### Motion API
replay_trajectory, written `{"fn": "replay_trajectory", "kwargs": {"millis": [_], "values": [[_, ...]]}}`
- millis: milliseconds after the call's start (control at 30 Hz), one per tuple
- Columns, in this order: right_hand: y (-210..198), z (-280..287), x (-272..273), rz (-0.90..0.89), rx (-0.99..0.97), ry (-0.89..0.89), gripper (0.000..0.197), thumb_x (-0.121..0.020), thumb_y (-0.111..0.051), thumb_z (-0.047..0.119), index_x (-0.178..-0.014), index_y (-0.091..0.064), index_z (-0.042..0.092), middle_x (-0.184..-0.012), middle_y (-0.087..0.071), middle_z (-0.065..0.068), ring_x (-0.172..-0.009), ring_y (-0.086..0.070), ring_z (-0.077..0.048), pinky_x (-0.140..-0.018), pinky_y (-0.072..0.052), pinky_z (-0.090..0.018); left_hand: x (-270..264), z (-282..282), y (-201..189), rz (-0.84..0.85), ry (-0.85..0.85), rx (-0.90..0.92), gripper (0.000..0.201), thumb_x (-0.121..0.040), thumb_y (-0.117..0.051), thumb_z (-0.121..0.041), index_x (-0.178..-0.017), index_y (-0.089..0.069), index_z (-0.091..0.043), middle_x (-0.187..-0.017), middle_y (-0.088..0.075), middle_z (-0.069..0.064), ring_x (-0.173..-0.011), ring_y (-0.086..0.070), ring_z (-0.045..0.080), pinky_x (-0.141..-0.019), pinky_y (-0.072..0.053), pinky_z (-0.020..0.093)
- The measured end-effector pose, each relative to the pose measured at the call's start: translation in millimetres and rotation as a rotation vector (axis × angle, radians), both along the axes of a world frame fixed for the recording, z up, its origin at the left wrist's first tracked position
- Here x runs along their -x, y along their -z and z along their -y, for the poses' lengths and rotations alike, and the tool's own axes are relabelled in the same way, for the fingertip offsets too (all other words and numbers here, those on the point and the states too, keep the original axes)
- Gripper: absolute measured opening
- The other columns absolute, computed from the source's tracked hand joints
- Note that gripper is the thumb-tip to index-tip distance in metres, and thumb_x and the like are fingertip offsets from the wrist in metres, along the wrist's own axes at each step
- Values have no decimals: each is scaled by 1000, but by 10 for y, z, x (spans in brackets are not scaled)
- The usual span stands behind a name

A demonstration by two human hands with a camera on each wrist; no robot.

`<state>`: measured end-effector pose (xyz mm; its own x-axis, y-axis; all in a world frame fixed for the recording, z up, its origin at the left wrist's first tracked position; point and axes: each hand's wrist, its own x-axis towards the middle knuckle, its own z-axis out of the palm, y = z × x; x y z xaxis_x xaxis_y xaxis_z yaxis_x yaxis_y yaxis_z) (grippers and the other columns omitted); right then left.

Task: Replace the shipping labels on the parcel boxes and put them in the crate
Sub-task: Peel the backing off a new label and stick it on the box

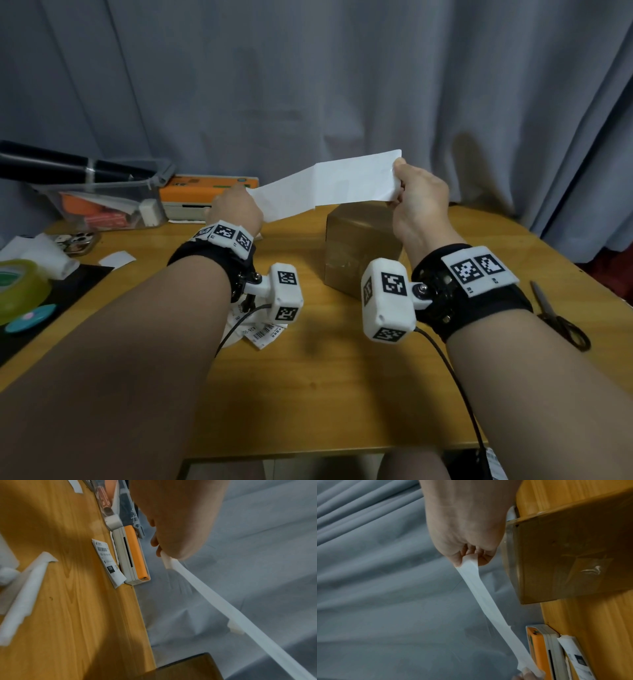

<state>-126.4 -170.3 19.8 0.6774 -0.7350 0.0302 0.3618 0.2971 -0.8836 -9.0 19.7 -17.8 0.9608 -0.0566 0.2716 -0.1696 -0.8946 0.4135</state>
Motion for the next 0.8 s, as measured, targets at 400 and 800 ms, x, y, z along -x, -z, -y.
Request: {"fn": "replay_trajectory", "kwargs": {"millis": [400,800], "values": [[-118,44,44,73,-37,-58,14,-95,-55,14,-81,-55,10,-80,-59,-10,-73,-59,-23,-72,-54,-45,90,-182,206,67,234,230,23,-98,-42,-21,-96,-56,-2,-84,-55,10,-80,-53,28,-66,-34,33],[5,-171,208,-18,73,-164,13,-96,-54,18,-83,-56,14,-89,-61,-9,-94,-60,-26,-88,-54,-49,467,-49,91,-181,472,-510,23,-92,-48,-10,-101,-67,1,-103,-68,14,-94,-62,29,-84,-50,36]]}}
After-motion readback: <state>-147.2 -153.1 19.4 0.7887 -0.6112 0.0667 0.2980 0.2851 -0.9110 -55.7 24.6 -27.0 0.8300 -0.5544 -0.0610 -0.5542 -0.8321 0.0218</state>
